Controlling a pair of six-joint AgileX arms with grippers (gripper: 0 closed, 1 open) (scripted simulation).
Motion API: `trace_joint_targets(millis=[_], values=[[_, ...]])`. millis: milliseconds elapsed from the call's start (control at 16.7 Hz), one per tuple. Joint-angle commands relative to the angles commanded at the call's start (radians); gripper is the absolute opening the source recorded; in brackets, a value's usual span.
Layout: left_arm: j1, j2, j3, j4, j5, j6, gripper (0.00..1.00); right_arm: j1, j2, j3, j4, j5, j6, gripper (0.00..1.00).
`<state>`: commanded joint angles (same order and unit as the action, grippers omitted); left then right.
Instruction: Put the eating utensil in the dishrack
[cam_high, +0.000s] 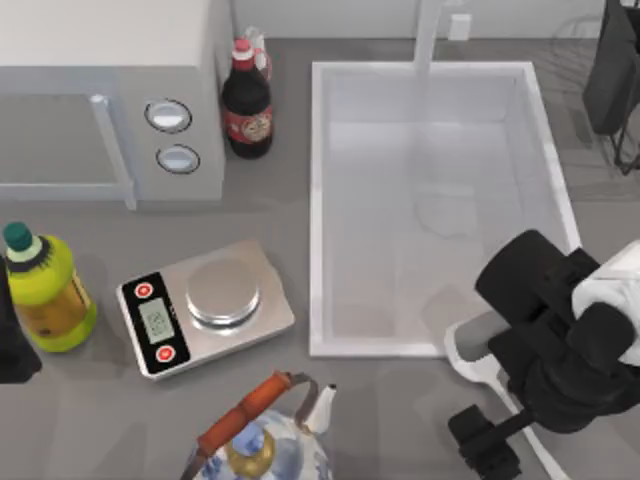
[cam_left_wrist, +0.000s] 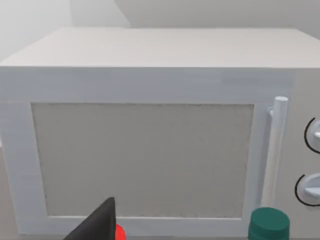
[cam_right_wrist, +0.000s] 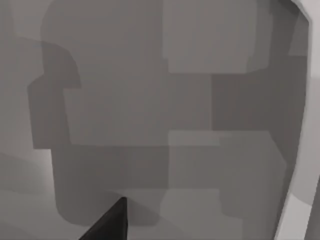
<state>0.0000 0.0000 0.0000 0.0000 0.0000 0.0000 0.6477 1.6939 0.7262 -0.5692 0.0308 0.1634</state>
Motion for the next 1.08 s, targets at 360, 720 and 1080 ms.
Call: trace_joint_targets(millis=[360, 720, 1080], values=[[0.000, 0.000, 0.000, 0.000, 0.000, 0.000, 1.00, 0.000, 0.000, 0.000, 0.000, 0.000, 0.000, 0.00], [0.000, 0.000, 0.000, 0.000, 0.000, 0.000, 1.00, 0.000, 0.000, 0.000, 0.000, 0.000, 0.000, 0.00], [0.000, 0.000, 0.000, 0.000, 0.000, 0.000, 1.00, 0.006, -0.072, 0.096, -0.128, -0.019, -0.001, 0.00]])
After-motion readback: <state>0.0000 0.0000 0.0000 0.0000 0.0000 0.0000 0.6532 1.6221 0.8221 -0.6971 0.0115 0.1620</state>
